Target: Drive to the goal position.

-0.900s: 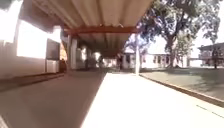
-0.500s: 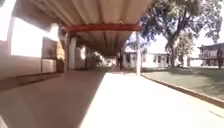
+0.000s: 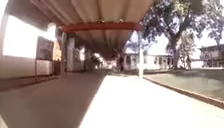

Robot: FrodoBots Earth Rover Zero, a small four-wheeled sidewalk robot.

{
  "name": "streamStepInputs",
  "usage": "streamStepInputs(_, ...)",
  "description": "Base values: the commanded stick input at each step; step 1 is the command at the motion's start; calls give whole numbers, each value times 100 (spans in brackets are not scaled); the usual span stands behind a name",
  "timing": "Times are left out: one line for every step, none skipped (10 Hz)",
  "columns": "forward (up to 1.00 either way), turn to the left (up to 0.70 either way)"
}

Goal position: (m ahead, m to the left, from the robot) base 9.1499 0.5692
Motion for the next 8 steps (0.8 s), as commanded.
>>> streamStepInputs(85, 0)
streamStepInputs(85, 0)
streamStepInputs(85, 0)
streamStepInputs(85, 0)
streamStepInputs(85, 0)
streamStepInputs(85, 0)
streamStepInputs(85, 0)
streamStepInputs(85, 0)
